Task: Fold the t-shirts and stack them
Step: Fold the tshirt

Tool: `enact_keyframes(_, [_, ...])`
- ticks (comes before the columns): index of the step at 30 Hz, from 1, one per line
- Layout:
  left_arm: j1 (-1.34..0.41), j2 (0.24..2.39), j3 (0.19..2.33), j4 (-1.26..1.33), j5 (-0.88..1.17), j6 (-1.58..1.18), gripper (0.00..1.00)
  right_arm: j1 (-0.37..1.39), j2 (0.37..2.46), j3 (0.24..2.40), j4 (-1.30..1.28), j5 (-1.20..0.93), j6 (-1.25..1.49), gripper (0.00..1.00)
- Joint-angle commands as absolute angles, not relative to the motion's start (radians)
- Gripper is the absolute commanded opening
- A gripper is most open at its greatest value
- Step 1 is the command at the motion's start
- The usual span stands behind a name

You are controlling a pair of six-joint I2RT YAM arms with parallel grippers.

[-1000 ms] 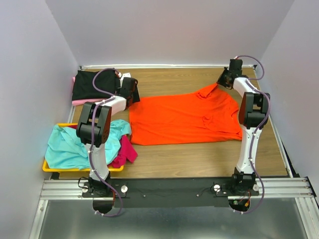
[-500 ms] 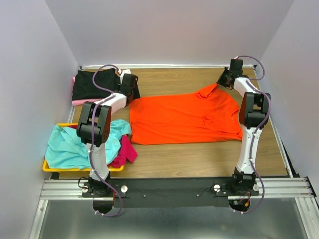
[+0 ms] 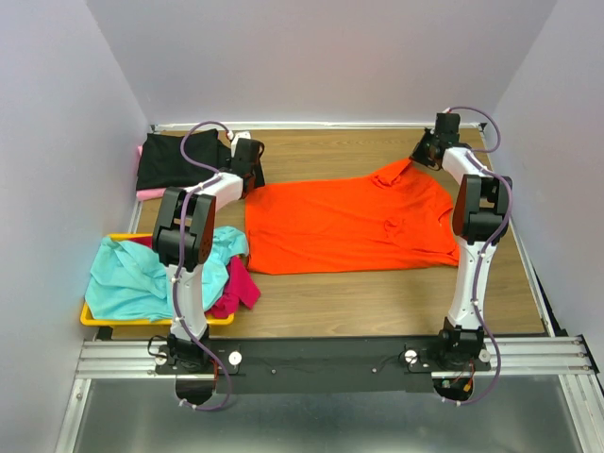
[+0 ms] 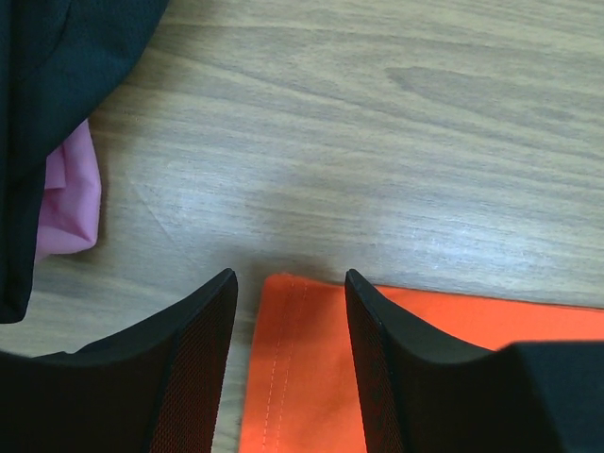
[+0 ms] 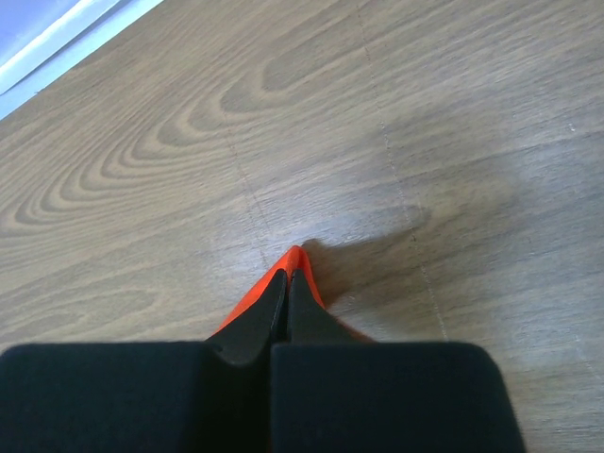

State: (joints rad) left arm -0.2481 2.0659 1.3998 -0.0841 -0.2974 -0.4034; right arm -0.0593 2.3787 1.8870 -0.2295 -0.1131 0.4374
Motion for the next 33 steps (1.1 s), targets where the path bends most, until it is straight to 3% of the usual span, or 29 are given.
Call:
enact_keyframes(1, [-0.247,2.088,1.431,-0.110,-0.255,-0.384,0.57,-0.066,2.326,1.871,-0.235,-0.133,0.442,0.00])
enact_keyframes(6, [-0.249,2.120,1.473,-0.160,-0.245,-0.387,0.49,-0.066,2.321,1.870,-0.235,-0.141,0.446,0.01])
enact_keyframes(7, [-0.249,2.120,1.470,-0.158,-0.248,-0.387,0.41,-0.066,2.319,1.870,-0.235,-0.143,0.448,0.00])
enact_keyframes(8, [-0.249,2.117,1.468,-0.160,-0.255,-0.388,0.40,-0.066,2.319,1.870,-0.235,-0.144,0.448,0.01])
enact_keyframes(11, [-0.249,2.109,1.453,-0.147,-0.265,-0.393,0.18,-0.067,2.319,1.870,-0.235,-0.146,0.448,0.01])
enact_keyframes(12, [-0.249,2.103,1.444,-0.140,-0.267,-0.393,0.16,-0.067,2.316,1.868,-0.235,-0.146,0.449,0.01])
enact_keyframes(13, [-0.249,2.102,1.440,-0.137,-0.267,-0.393,0.02,-0.067,2.315,1.867,-0.235,-0.146,0.448,0.01])
enact_keyframes(14, [-0.249,2.099,1.436,-0.132,-0.268,-0.390,0.00,-0.067,2.310,1.865,-0.235,-0.147,0.448,0.01])
enact_keyframes(33, [-0.250,1.835,1.148,0.170,-0.290,-0.407,0.00,-0.067,2.013,1.614,-0.235,-0.153,0.480,0.01])
